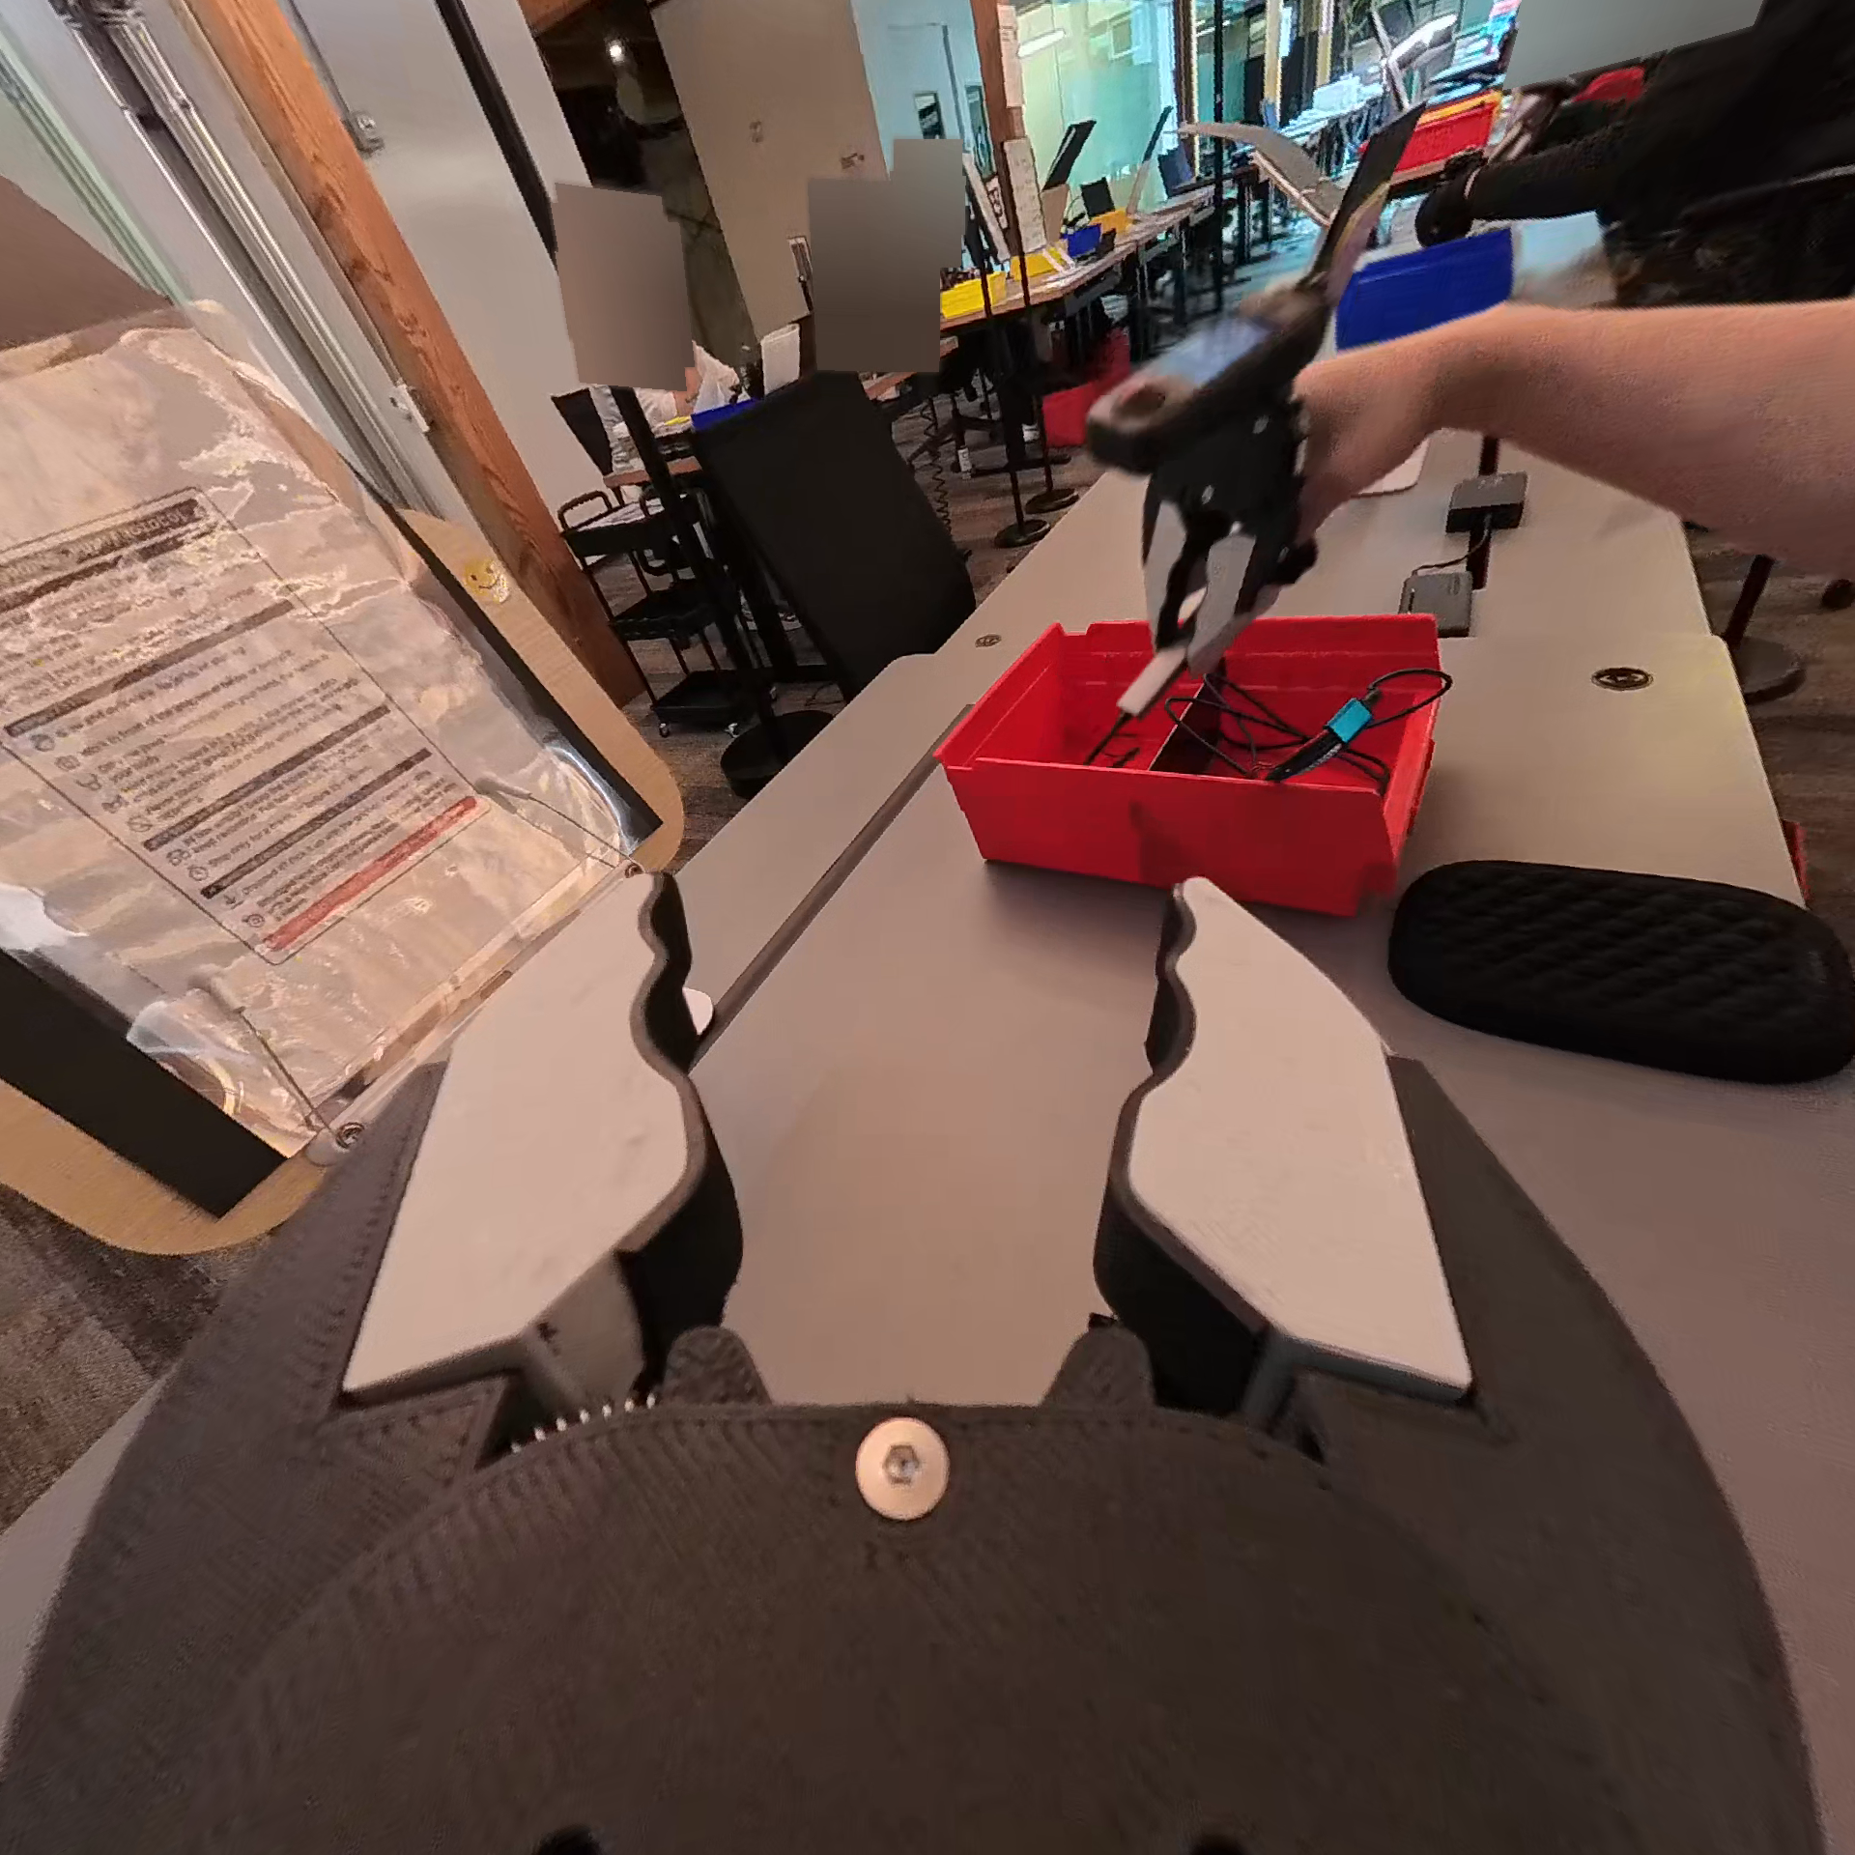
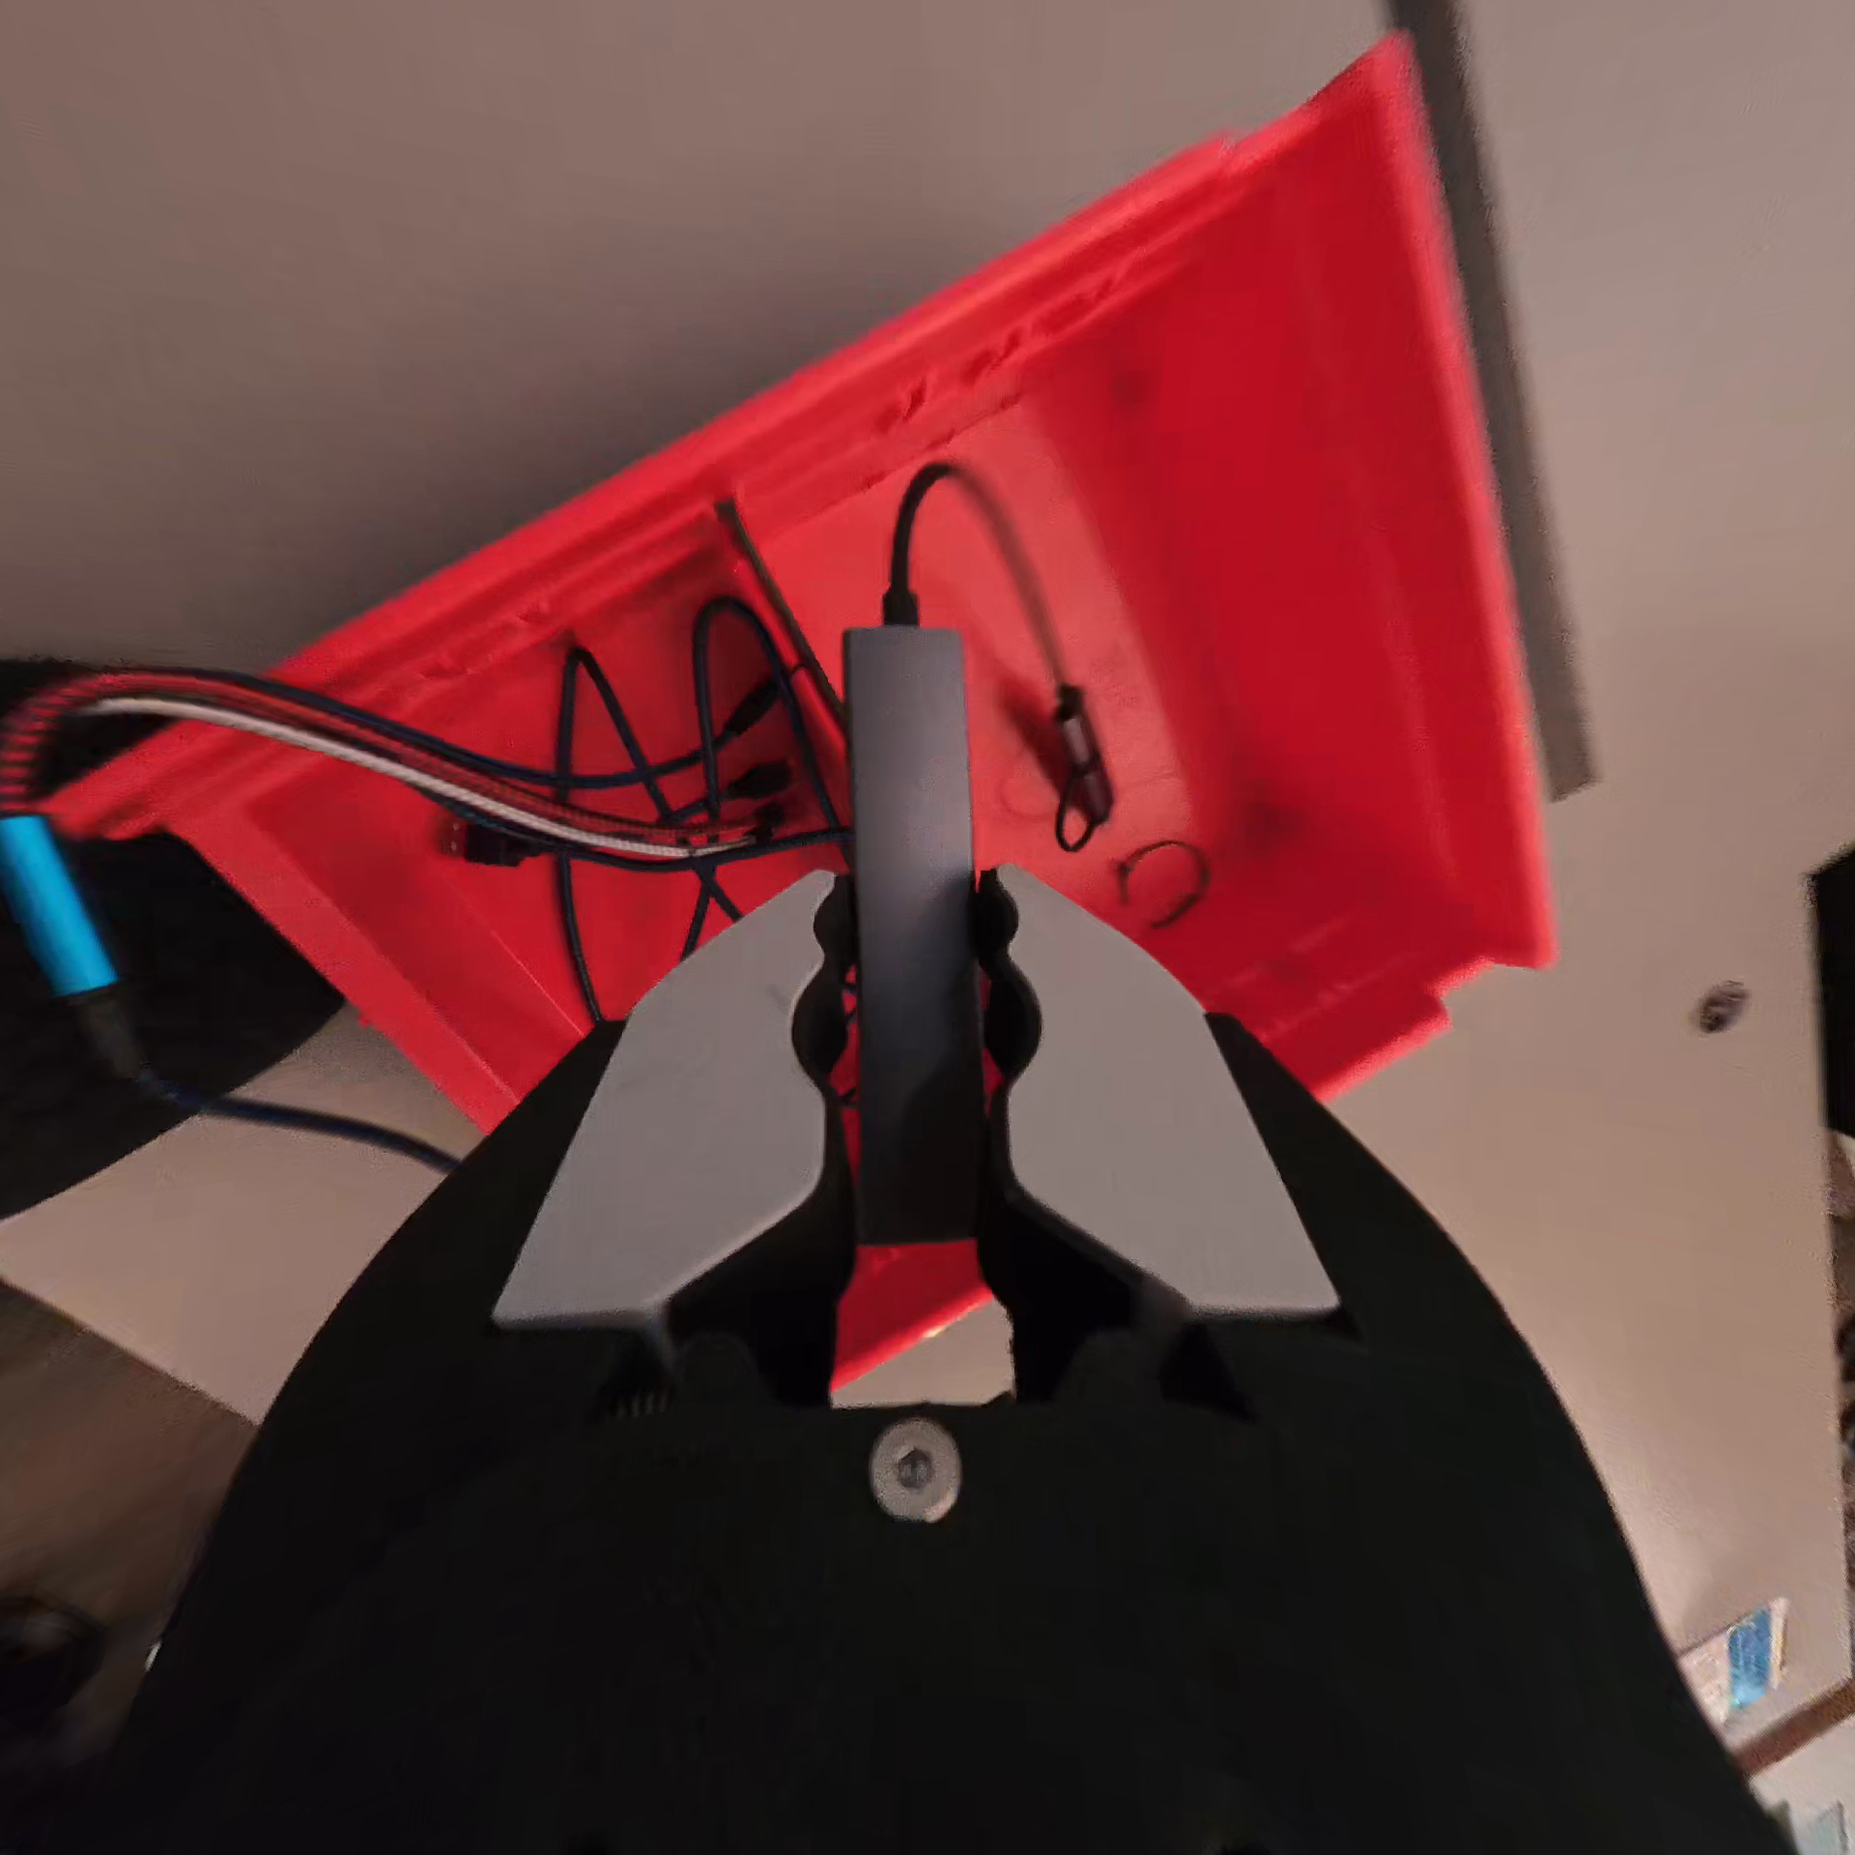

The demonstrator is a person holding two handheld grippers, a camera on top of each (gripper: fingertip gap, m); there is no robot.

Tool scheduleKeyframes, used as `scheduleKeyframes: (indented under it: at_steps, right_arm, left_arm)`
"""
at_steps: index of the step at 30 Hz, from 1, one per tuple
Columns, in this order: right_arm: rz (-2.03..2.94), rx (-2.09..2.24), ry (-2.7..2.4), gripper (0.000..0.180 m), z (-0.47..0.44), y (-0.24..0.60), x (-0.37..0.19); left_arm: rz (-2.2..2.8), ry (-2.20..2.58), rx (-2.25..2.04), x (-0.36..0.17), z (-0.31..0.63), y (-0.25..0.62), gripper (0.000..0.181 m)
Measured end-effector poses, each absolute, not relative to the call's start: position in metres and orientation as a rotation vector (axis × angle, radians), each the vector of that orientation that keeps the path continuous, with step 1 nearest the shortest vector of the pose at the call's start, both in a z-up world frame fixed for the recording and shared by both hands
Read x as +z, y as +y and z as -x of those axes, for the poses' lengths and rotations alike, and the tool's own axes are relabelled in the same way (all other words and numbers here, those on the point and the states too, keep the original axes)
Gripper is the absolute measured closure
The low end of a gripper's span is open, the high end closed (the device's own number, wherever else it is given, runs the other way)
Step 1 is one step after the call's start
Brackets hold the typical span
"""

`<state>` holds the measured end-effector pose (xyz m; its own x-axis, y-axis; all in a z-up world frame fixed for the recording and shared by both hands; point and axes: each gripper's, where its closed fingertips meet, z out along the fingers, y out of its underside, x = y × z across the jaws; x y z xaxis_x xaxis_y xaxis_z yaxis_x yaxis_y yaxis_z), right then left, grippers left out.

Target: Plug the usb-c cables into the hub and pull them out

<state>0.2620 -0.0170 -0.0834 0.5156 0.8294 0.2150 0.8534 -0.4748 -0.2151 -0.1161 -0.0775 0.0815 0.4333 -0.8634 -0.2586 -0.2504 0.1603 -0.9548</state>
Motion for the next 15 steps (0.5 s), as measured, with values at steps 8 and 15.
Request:
scheduleKeyframes:
  at_steps: [8,15]
  right_arm:
    - [2.609,-0.327,-1.577,0.155,-0.288,0.02,-0.125]
    - [2.711,-0.371,-1.568,0.146,-0.301,0.026,-0.127]
  left_arm:
    - [1.399,1.137,-0.596,0.074,0.106,-0.081,0.091]
    - [1.415,1.169,-0.598,0.068,0.103,-0.081,0.091]
